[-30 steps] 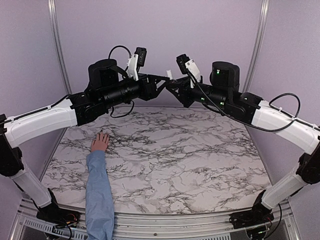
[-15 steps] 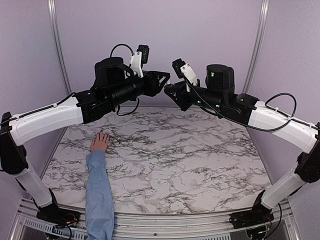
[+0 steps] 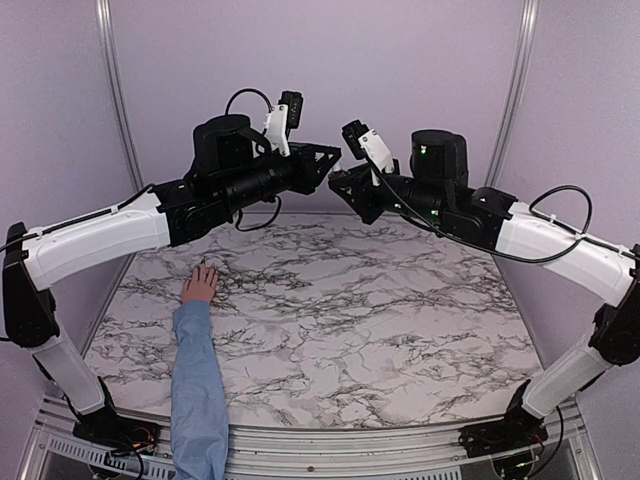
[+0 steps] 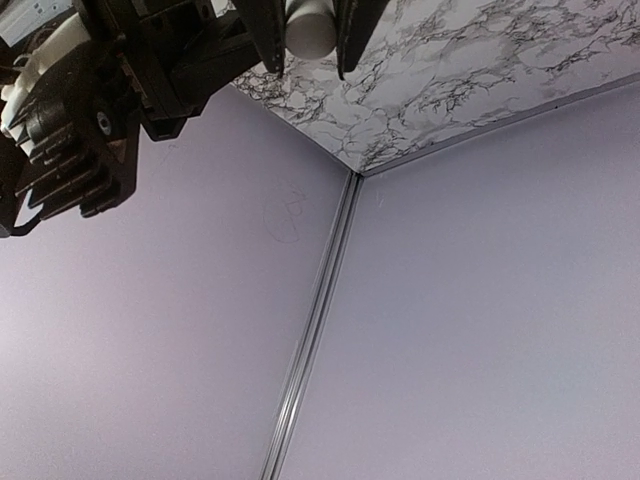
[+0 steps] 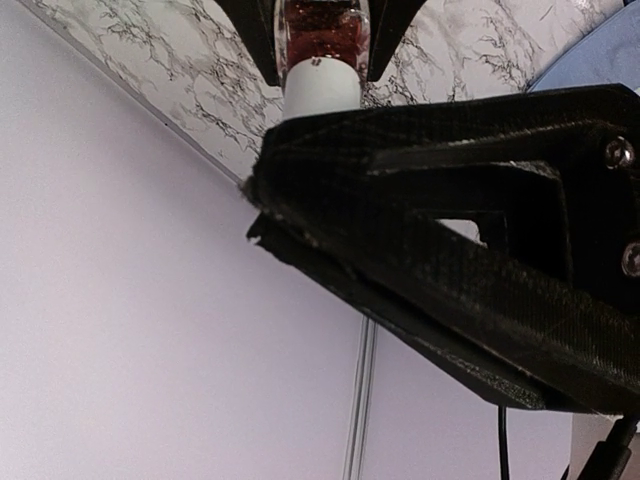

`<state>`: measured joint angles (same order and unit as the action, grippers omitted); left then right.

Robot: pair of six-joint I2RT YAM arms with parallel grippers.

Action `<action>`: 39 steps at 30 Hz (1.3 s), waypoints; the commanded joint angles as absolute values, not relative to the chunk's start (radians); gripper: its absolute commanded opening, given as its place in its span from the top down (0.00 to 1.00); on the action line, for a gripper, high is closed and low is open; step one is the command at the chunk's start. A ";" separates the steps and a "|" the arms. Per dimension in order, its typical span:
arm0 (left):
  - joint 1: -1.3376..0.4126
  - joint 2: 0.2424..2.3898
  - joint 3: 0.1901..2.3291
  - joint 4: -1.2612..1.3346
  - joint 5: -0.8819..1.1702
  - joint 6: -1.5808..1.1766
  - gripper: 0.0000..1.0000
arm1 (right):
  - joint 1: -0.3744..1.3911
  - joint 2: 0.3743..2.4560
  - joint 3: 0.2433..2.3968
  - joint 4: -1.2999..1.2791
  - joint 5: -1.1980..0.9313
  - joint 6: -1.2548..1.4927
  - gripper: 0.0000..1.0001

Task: Paint the nails
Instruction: Screw the nail polish bottle.

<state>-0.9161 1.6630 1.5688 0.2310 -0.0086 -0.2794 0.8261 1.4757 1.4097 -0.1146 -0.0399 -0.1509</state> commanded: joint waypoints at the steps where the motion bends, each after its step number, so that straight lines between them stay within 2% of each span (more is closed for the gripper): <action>1: -0.912 1.649 1.553 0.239 0.092 -0.265 1.00 | 0.826 1.461 1.453 -0.083 -0.122 -0.162 1.00; 16: -0.800 1.595 1.422 0.332 0.653 -0.198 1.00 | 0.759 1.429 1.474 0.073 -0.657 -0.070 1.00; 27: -0.758 1.598 1.450 0.420 1.020 -0.223 1.00 | 0.784 1.435 1.565 0.043 -0.857 -0.116 1.00; 31: -0.755 1.613 1.470 0.423 1.075 -0.256 1.00 | 0.796 1.438 1.584 0.031 -0.871 -0.116 1.00; 35: -0.748 1.608 1.471 0.423 1.067 -0.279 0.94 | 0.798 1.436 1.581 0.025 -0.857 -0.121 1.00; 39: -0.734 1.583 1.469 0.423 0.987 -0.294 0.82 | 0.798 1.427 1.560 0.012 -0.810 -0.133 1.00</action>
